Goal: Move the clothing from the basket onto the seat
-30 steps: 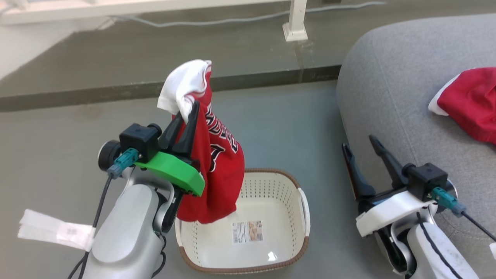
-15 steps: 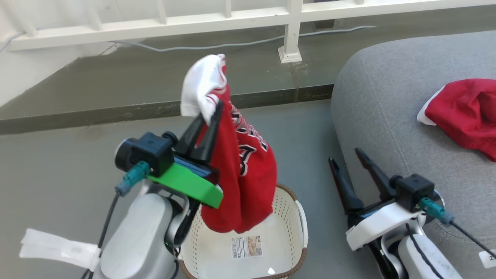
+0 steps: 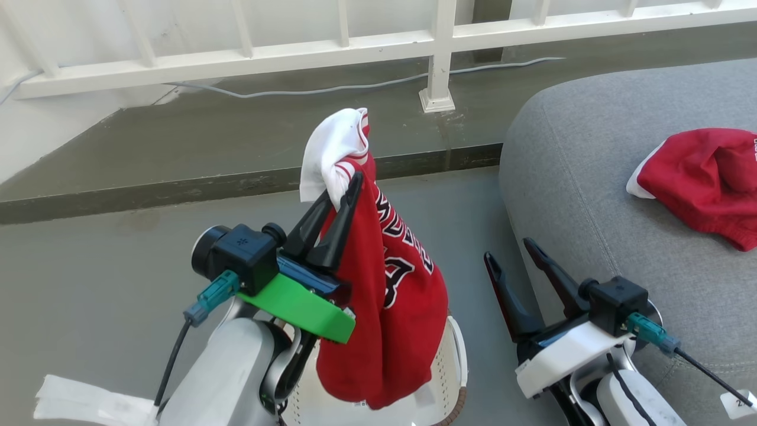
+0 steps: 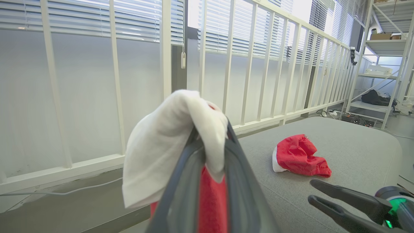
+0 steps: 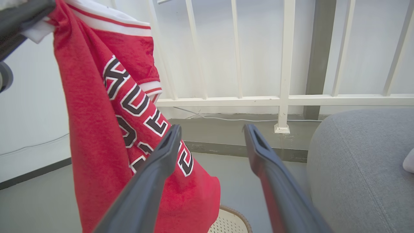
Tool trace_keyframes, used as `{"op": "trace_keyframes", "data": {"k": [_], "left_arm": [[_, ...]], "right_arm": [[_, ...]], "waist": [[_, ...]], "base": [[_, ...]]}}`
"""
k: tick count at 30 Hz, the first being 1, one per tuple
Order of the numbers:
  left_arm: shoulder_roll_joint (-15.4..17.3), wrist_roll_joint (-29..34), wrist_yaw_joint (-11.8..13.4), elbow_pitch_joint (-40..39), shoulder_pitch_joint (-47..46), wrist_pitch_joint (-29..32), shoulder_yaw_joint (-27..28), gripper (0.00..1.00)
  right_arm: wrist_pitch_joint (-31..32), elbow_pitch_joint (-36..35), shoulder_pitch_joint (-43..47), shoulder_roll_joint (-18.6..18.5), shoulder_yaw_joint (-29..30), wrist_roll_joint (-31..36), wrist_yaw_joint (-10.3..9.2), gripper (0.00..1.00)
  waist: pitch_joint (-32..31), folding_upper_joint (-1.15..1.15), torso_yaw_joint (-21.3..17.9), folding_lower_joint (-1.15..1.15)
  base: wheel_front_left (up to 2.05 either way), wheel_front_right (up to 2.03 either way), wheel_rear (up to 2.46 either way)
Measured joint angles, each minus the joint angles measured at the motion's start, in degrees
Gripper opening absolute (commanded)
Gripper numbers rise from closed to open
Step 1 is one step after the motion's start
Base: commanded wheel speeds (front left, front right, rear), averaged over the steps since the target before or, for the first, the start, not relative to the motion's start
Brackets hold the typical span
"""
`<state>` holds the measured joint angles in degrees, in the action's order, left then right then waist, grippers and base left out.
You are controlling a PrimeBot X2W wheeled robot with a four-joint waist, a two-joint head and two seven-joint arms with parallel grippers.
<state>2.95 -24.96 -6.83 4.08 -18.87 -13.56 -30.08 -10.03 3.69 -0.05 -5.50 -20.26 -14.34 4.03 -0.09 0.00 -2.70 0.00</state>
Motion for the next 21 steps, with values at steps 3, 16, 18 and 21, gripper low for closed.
{"op": "trace_keyframes", "data": {"k": [3,16,18,21], "left_arm": [[0.24,0.00,0.02,-1.07,0.60,0.62,0.01,0.00],[1.68,-0.01,1.31,-3.78,2.26,2.05,0.55,0.00],[1.67,-0.01,1.31,-4.44,2.50,2.44,0.37,0.00],[1.65,-0.01,1.30,-4.98,2.50,2.57,0.11,0.00]], "right_arm": [[0.22,-0.29,0.65,0.03,-0.22,-0.32,0.00,1.00],[0.56,-2.43,0.65,0.08,-1.01,-0.34,0.15,1.00],[0.56,-2.87,0.53,0.20,-2.16,-0.34,0.55,1.00],[0.55,-3.50,-0.12,0.52,-4.61,-0.35,1.24,1.00]], "waist": [[-0.01,0.00,-0.08,0.00],[0.33,0.00,-0.27,0.00],[0.33,0.00,-0.22,0.00],[0.30,0.00,-0.07,0.00]], "base": [[0.00,0.00,0.00],[0.00,0.00,0.00],[0.00,0.00,0.00],[0.00,0.00,0.00]]}}
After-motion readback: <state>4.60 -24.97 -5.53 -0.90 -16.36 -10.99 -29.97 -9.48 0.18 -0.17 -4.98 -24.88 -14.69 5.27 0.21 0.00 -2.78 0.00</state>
